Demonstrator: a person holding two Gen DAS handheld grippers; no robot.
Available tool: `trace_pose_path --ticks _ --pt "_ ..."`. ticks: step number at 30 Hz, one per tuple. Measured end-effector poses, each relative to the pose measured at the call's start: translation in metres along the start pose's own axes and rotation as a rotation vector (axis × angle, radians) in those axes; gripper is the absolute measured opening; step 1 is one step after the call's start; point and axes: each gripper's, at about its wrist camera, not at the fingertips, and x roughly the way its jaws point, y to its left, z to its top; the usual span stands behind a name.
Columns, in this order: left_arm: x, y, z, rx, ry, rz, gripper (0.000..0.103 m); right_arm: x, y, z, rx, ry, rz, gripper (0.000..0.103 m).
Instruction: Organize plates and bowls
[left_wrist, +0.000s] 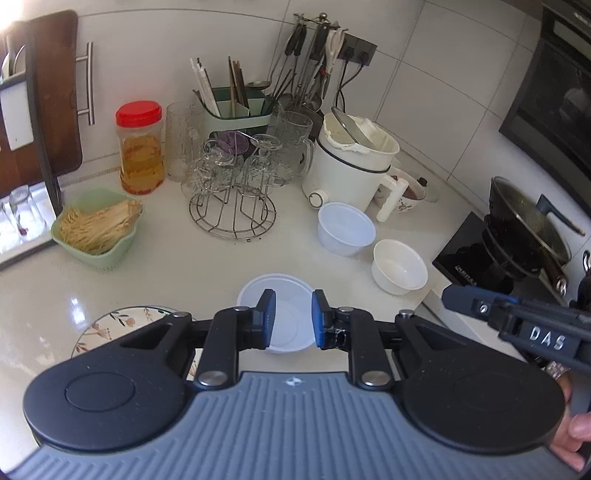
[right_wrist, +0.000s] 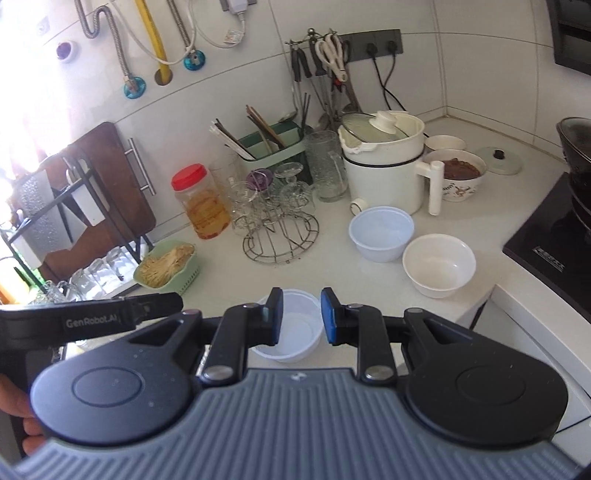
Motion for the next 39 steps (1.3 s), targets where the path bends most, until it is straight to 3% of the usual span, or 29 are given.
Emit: trace_pose_path --ticks 11,19,23,25,29,31,34,39 --pt "0.021 -0.005 0.004 0.022 0.02 -0.032 0.023 0.014 -0.012 -0.002 0.038 0.032 -0.052 0.027" --pt "0.059 -0.013 0.034 0.027 0.017 -0.021 0.023 0.041 -0.039 0.019 0.022 0.048 -0.056 0.027" --pt "0.088 -0.02 0.051 0.0 0.024 -0.035 0.024 0.058 -0.061 0.036 0.015 0.048 -0.069 0.027" --pt "0.107 -0.025 0.057 -0.009 0.027 -0.035 0.031 0.071 -0.071 0.045 0.001 0.058 -0.092 0.027" --pt "0.148 -0.029 0.067 -0.038 0.045 -0.003 0.037 0.099 -0.094 0.058 -0.006 0.098 -0.099 0.027" --pt "0.168 -0.029 0.072 -0.065 0.057 0.01 0.046 0.116 -0.105 0.066 -0.023 0.122 -0.104 0.027" --pt "0.199 -0.027 0.08 -0.094 0.084 0.028 0.048 0.14 -0.122 0.074 -0.024 0.137 -0.056 0.045" --pt "0.246 -0.024 0.091 -0.143 0.114 0.022 0.048 0.184 -0.138 0.083 -0.034 0.167 -0.043 0.046"
